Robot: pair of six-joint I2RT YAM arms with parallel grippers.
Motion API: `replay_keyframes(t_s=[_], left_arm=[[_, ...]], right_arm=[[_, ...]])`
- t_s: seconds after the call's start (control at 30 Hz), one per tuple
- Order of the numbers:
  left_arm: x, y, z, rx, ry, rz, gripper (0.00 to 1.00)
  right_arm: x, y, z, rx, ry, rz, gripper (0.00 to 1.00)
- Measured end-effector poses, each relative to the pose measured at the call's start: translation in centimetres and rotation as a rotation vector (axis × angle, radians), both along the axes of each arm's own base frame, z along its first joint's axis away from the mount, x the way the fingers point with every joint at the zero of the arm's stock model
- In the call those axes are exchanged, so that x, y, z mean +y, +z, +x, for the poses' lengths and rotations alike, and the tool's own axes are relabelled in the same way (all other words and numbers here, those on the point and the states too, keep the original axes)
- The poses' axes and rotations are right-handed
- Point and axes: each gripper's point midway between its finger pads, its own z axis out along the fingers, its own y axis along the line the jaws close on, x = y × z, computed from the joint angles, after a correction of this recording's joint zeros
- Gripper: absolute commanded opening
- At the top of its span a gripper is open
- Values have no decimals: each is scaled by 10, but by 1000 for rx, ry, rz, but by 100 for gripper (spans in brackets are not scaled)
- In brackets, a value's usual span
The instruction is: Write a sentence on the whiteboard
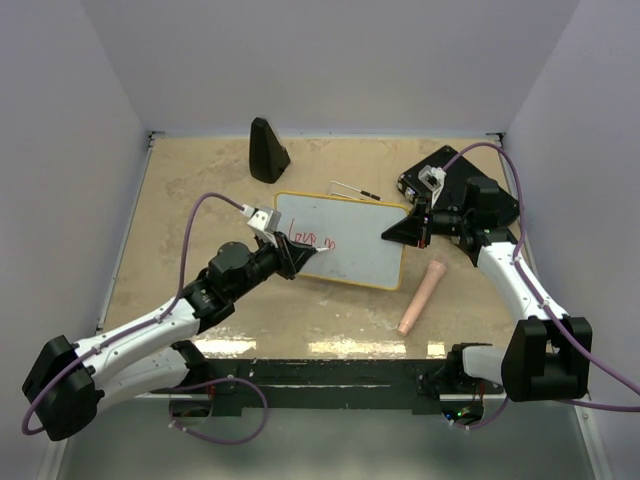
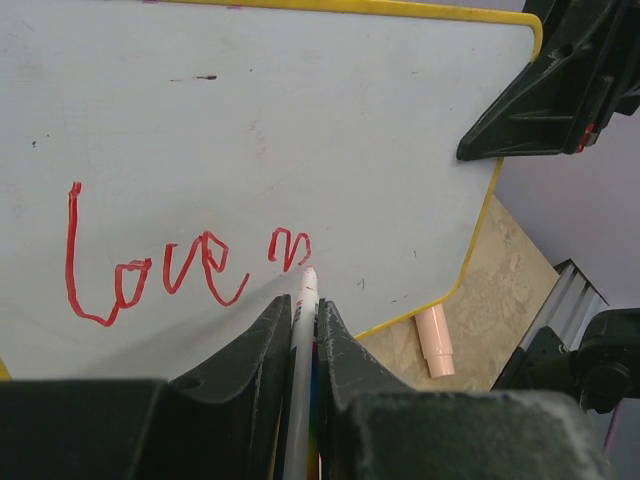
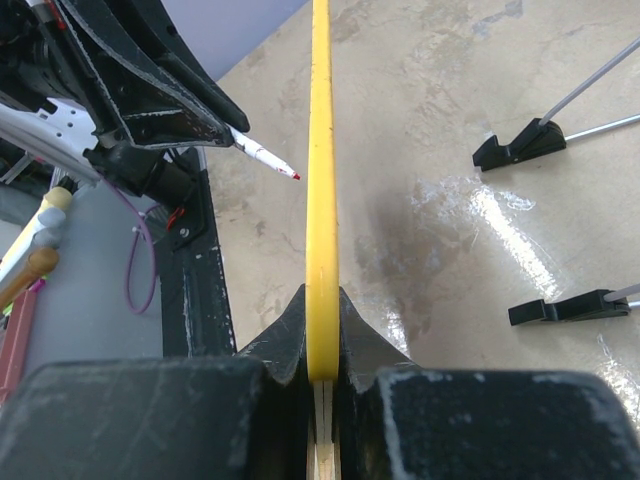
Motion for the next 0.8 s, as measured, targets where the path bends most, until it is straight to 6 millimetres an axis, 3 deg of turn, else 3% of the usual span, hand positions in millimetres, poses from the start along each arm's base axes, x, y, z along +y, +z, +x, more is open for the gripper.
replay_keyframes(t_s=[0.47,0.67,0.8], left_arm=[[3,18,-3,-26,0,-31,0],[-10,29,6,-35,-14,-43,0],[-17,25,10,-23,-27,-32,0]], right_arm=[[0,0,0,0,0,0,0],[0,0,0,0,0,0,0],[0,0,0,0,0,0,0]])
